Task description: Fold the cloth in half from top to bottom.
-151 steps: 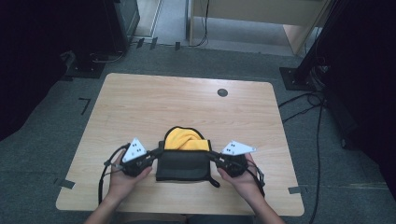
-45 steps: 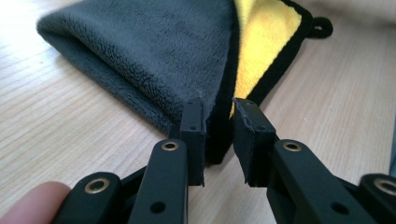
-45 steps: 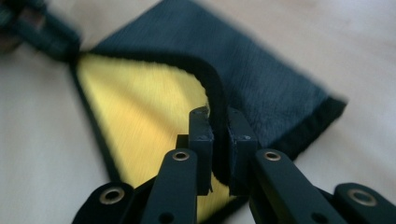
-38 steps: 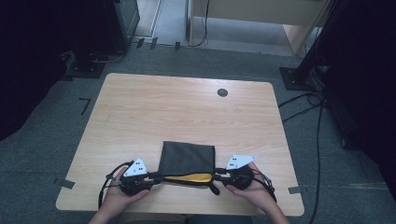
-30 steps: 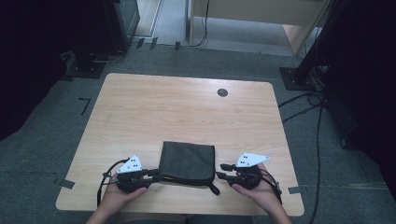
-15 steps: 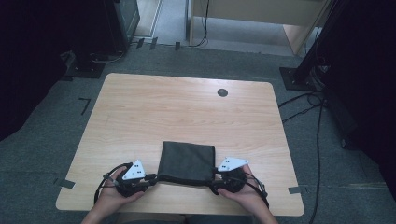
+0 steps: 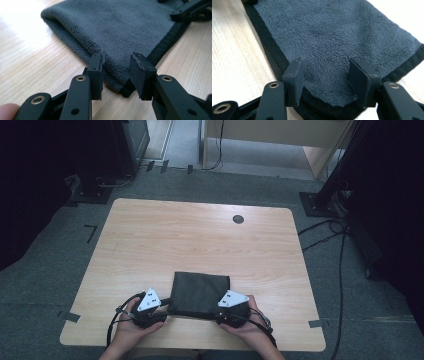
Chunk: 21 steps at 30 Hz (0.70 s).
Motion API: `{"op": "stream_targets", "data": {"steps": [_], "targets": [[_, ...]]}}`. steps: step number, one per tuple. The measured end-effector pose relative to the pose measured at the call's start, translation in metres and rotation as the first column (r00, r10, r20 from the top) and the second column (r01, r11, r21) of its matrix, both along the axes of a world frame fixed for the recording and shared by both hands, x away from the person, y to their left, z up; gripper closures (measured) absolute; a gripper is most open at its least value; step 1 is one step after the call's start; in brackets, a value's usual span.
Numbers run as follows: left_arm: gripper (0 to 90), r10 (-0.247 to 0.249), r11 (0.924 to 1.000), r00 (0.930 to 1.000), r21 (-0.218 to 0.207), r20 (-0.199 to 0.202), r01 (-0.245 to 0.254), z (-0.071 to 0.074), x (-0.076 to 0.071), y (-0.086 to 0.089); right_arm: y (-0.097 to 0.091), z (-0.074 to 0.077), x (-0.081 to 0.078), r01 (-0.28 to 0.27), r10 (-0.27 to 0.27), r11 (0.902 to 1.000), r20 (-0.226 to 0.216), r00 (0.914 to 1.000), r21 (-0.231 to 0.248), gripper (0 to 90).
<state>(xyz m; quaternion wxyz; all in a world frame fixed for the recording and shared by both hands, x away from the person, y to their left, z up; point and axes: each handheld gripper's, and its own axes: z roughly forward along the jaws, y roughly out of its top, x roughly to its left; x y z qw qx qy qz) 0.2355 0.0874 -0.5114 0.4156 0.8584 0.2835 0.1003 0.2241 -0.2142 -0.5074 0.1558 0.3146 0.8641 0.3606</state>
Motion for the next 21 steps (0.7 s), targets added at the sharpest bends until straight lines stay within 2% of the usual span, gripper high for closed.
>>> {"op": "stream_targets", "data": {"steps": [3, 5, 6, 8, 11, 14, 16, 18, 21], "targets": [[61.2, -0.016, 0.999, 0.9991, -0.043, -0.038, 0.014, -0.003, 0.003, 0.008, -0.008, -0.001, 0.005, 0.004, 0.0, 0.9982, -0.056, 0.9984, 0.06, 45.4], [61.0, -0.008, 0.9988, 0.9987, -0.048, -0.05, 0.006, -0.002, 0.005, 0.012, -0.013, -0.004, 0.007, 0.007, 0.001, 0.9943, -0.08, 0.9968, 0.106, 45.6], [60.8, -0.003, 0.9989, 0.9989, -0.047, -0.047, 0.001, -0.001, 0.005, 0.013, -0.015, -0.004, 0.008, 0.009, 0.002, 0.9921, -0.085, 0.9964, 0.125, 45.7], [60.7, 0.011, 0.9992, 0.9987, -0.038, -0.049, -0.013, 0.0, 0.008, 0.015, -0.015, -0.005, 0.007, 0.01, -0.001, 0.9916, -0.076, 0.9971, 0.129, 45.7], [60.6, 0.084, 0.9964, 0.9958, 0.015, -0.036, -0.083, -0.001, 0.014, 0.02, -0.015, -0.008, 0.005, 0.01, -0.002, 0.9912, -0.056, 0.9984, 0.132, 46.3], [56.6, 0.169, 0.9853, 0.9832, -0.012, -0.068, -0.171, -0.001, 0.025, 0.031, -0.017, -0.01, 0.004, 0.017, -0.011, 0.9891, -0.039, 0.9992, 0.146, 48.8], [53.5, 0.226, 0.9738, 0.9719, -0.014, -0.067, -0.227, -0.001, 0.03, 0.037, -0.015, -0.011, 0.003, 0.019, -0.016, 0.9906, -0.024, 0.9996, 0.136, 49.4], [51.1, 0.286, 0.9579, 0.9552, -0.004, -0.077, -0.287, -0.003, 0.035, 0.044, -0.014, -0.011, 0.003, 0.022, -0.02, 0.992, -0.011, 0.9997, 0.124, 50.0], [49.2, 0.328, 0.9448, 0.9429, 0.018, -0.06, -0.327, -0.004, 0.038, 0.049, -0.013, -0.012, 0.003, 0.022, -0.022, 0.9926, -0.004, 0.9998, 0.119, 50.3]]}}
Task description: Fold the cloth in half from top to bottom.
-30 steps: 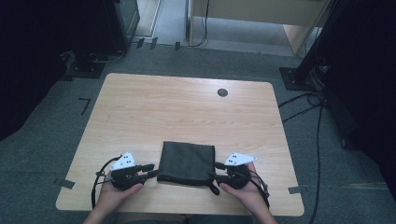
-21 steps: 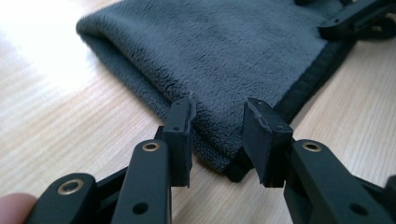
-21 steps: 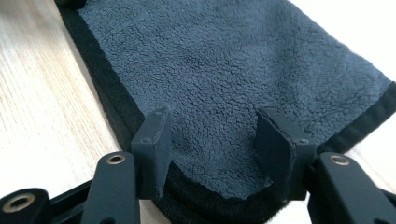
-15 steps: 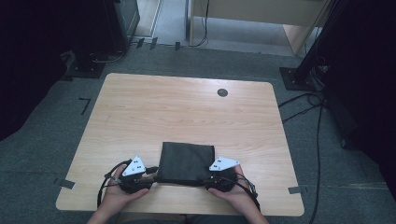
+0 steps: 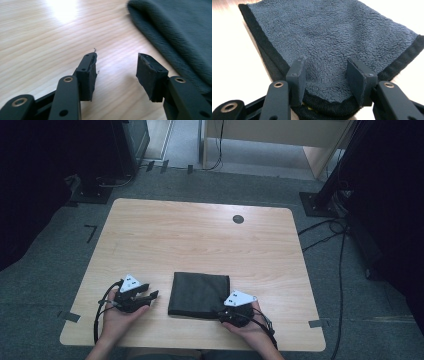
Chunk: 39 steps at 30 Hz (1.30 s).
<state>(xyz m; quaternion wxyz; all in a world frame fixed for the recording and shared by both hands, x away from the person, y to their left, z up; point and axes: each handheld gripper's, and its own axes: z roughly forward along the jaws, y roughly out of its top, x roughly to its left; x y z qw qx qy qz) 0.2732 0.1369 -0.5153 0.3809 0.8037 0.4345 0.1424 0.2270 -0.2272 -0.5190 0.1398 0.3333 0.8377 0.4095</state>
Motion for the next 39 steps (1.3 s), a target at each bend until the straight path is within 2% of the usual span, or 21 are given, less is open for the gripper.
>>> {"op": "stream_targets", "data": {"steps": [2, 5, 7, 9, 10, 15, 19, 22, 26, 30, 35, 37, 39], "targets": [[48.4, 0.021, 0.9991, 0.9995, 0.035, 0.024, -0.022, 0.0, 0.0, 0.002, 0.0, 0.0, 0.0, 0.001, 0.0, 1.0, 0.008, 1.0, -0.008, 50.3], [47.3, 0.031, 0.9985, 0.9989, 0.044, 0.035, -0.033, -0.001, 0.0, 0.003, 0.002, 0.002, -0.002, 0.023, -0.023, 0.9997, -0.008, 0.9997, -0.008, 50.3], [45.9, 0.027, 0.9973, 0.9986, 0.066, 0.046, -0.03, -0.001, -0.001, 0.0, 0.005, 0.006, -0.005, 0.047, -0.048, 0.9987, -0.012, 0.9988, -0.018, 48.3], [42.9, 0.017, 0.9958, 0.9983, 0.089, 0.056, -0.022, -0.002, -0.002, -0.004, 0.009, 0.008, -0.007, 0.059, -0.059, 0.9982, -0.021, 0.998, 0.0, 44.9], [41.8, 0.012, 0.9957, 0.9984, 0.091, 0.055, -0.017, -0.002, -0.002, -0.004, 0.011, 0.009, -0.007, 0.055, -0.054, 0.9985, -0.03, 0.9981, 0.01, 43.6], [40.5, 0.01, 0.9964, 0.9986, 0.083, 0.052, -0.014, -0.002, -0.001, -0.004, 0.02, 0.008, -0.007, 0.069, -0.069, 0.9975, -0.012, 0.9976, -0.017, 38.4], [40.5, 0.01, 0.9962, 0.9986, 0.086, 0.053, -0.015, -0.002, -0.001, -0.004, 0.025, 0.009, -0.005, 0.064, -0.064, 0.9979, -0.014, 0.9978, -0.008, 34.3], [40.5, 0.009, 0.9962, 0.9986, 0.086, 0.053, -0.014, -0.002, -0.001, -0.004, 0.029, 0.01, -0.007, 0.034, -0.034, 0.9994, -0.013, 0.9993, 0.001, 32.4], [40.6, 0.01, 0.9966, 0.9986, 0.081, 0.051, -0.014, -0.002, -0.001, -0.004, 0.036, 0.013, -0.012, -0.004, 0.004, 1.0, 0.019, 0.9998, 0.008, 31.3], [40.5, 0.01, 0.9966, 0.9987, 0.081, 0.05, -0.014, -0.002, -0.001, -0.004, 0.047, 0.006, -0.01, -0.022, 0.023, 0.9976, 0.007, 0.9997, -0.065, 28.1], [40.5, 0.011, 0.9965, 0.9987, 0.082, 0.049, -0.015, -0.002, -0.001, -0.004, 0.048, 0.002, -0.006, -0.024, 0.025, 0.9966, 0.006, 0.9997, -0.079, 29.0], [40.6, 0.012, 0.9963, 0.9986, 0.085, 0.052, -0.016, -0.002, -0.001, -0.005, 0.051, 0.001, -0.007, -0.024, 0.029, 0.9931, 0.041, 0.9987, -0.114, 29.4], [40.5, 0.014, 0.9963, 0.9985, 0.084, 0.053, -0.018, -0.002, -0.001, -0.005, 0.053, 0.001, -0.004, -0.007, 0.012, 0.9936, 0.04, 0.9991, -0.113, 31.1]]}}
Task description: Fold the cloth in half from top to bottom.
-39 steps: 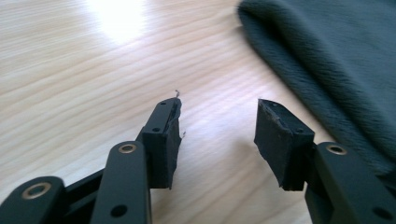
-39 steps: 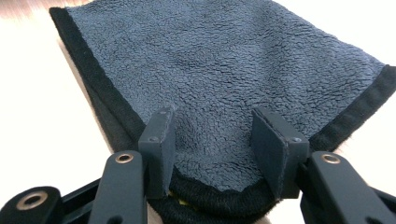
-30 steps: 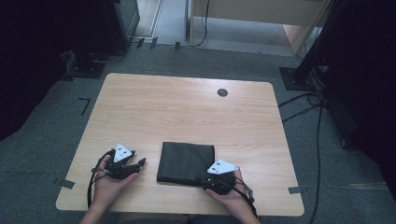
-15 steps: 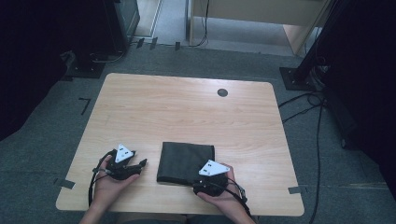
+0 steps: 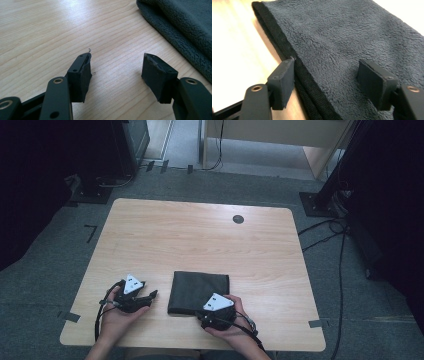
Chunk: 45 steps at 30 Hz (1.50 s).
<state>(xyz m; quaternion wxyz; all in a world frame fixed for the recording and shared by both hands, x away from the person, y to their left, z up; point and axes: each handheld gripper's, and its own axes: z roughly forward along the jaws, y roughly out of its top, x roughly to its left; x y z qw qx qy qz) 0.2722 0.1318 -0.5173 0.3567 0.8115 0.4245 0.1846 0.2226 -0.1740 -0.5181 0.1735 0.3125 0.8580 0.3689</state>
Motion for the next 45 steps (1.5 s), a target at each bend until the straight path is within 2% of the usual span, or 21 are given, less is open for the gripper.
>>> {"op": "stream_targets", "data": {"steps": [4, 8, 13, 18, 25, 28, 33, 37, 38, 41, 45], "targets": [[40.6, 0.001, 1.0, 1.0, 0.001, 0.0, -0.001, 0.0, 0.0, 0.0, 0.002, 0.001, 0.013, 0.015, -0.015, 0.9999, -0.005, 0.9999, 0.0, 33.1], [40.5, 0.001, 1.0, 1.0, 0.001, 0.0, -0.001, 0.0, 0.0, 0.0, 0.003, 0.001, 0.039, 0.043, -0.043, 0.9991, -0.002, 0.9991, 0.007, 36.9], [40.5, 0.0, 1.0, 1.0, -0.003, -0.003, 0.0, 0.0, 0.0, 0.0, 0.011, 0.001, 0.076, 0.083, -0.083, 0.9966, -0.006, 0.9966, 0.001, 36.7], [40.5, -0.003, 1.0, 1.0, -0.003, -0.002, 0.003, 0.0, 0.001, 0.0, 0.017, 0.001, 0.101, 0.097, -0.097, 0.9953, -0.008, 0.9953, 0.007, 36.4], [40.5, -0.004, 1.0, 1.0, -0.003, -0.003, 0.004, 0.0, 0.001, 0.0, 0.02, -0.002, 0.132, 0.079, -0.08, 0.9964, 0.016, 0.9967, 0.032, 36.4], [40.4, -0.006, 1.0, 1.0, -0.002, -0.004, 0.006, 0.0, 0.001, 0.001, 0.019, -0.002, 0.141, 0.062, -0.062, 0.9975, 0.01, 0.998, 0.036, 36.4], [40.4, -0.006, 0.9999, 0.9999, -0.009, -0.008, 0.006, 0.0, 0.001, 0.001, 0.019, 0.002, 0.137, 0.058, -0.058, 0.9977, 0.0, 0.9983, 0.035, 34.8], [40.5, -0.003, 0.9999, 1.0, -0.012, -0.009, 0.003, 0.0, 0.001, 0.001, 0.008, 0.015, 0.118, 0.033, -0.027, 0.9866, -0.039, 0.9989, 0.16, 30.6], [40.4, -0.005, 0.9999, 1.0, -0.011, -0.008, 0.005, 0.0, 0.001, 0.001, 0.005, 0.019, 0.112, 0.03, -0.023, 0.9857, -0.044, 0.9988, 0.166, 29.2], [40.5, -0.007, 0.9999, 0.9999, -0.008, -0.007, 0.007, 0.0, 0.001, 0.001, -0.011, 0.027, 0.096, 0.031, -0.026, 0.9896, -0.036, 0.999, 0.141, 25.6], [40.5, -0.007, 1.0, 1.0, 0.0, -0.001, 0.007, 0.0, 0.001, 0.0, -0.038, 0.034, 0.082, 0.066, -0.058, 0.9857, -0.056, 0.9967, 0.155, 22.6]]}}
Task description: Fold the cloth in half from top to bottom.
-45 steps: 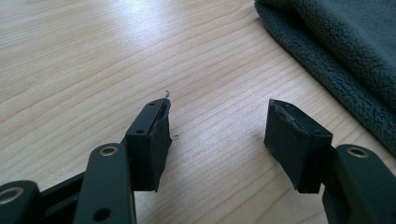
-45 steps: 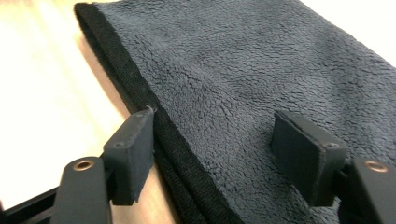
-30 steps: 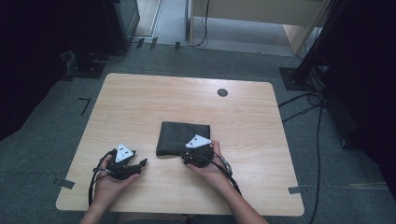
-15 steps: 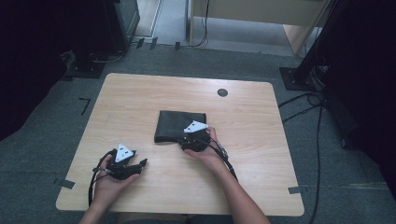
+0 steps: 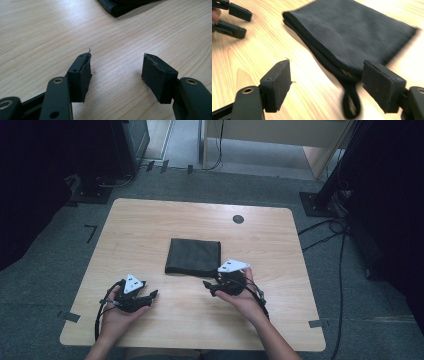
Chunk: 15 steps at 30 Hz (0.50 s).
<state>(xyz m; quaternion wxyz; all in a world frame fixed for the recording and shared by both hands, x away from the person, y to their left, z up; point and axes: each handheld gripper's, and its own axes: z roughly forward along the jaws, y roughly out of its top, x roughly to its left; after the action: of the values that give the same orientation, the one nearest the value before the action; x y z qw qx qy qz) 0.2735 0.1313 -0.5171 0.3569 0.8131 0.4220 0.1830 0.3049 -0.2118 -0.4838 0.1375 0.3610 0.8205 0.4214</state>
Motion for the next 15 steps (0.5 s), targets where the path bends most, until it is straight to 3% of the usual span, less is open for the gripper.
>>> {"op": "stream_targets", "data": {"steps": [7, 15], "targets": [[40.5, 0.0, 1.0, 1.0, 0.001, 0.0, 0.0, 0.0, 0.0, 0.0, -0.056, -0.004, -0.019, 0.087, -0.086, 0.9958, -0.04, 0.9955, 0.027, 20.6], [40.5, 0.0, 1.0, 1.0, 0.001, 0.0, 0.0, 0.0, 0.0, 0.0, -0.107, -0.017, -0.032, 0.19, -0.186, 0.9809, -0.08, 0.9793, 0.044, 20.6]]}}
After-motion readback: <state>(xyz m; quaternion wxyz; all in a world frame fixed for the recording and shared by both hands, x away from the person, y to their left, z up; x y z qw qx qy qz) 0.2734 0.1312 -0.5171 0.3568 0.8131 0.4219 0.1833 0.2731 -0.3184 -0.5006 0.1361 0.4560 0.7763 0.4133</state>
